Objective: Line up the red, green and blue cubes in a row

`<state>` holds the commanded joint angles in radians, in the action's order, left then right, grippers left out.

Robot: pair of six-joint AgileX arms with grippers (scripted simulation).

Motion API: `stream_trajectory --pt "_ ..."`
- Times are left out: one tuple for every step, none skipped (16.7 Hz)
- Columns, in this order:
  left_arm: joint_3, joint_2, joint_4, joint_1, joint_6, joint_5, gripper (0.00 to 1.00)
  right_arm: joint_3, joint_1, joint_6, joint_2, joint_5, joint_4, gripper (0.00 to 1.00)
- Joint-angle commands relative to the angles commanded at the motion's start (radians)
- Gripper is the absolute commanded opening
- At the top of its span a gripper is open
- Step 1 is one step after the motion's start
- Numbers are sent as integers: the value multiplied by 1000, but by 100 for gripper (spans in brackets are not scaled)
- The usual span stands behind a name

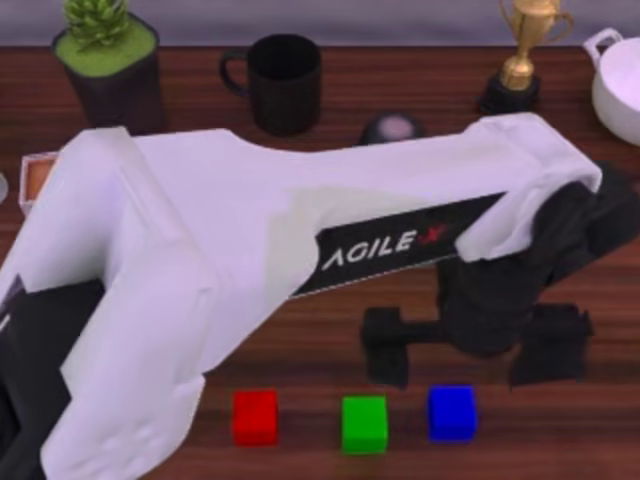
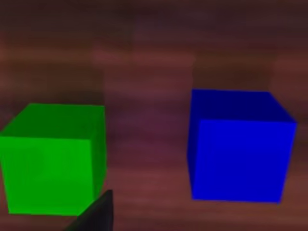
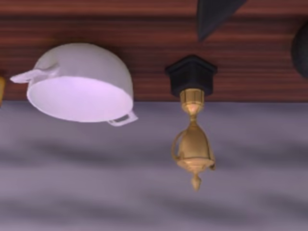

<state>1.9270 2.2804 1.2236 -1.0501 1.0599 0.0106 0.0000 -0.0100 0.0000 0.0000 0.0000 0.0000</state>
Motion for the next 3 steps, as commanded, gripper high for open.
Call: stream_trajectory --pt "22 -8 27 2 0 0 100 0 0 0 0 0 0 100" --pt "37 -14 43 4 -1 0 100 0 0 0 0 0 0 100" --pt "42 -17 48 5 -1 0 100 0 0 0 0 0 0 100"
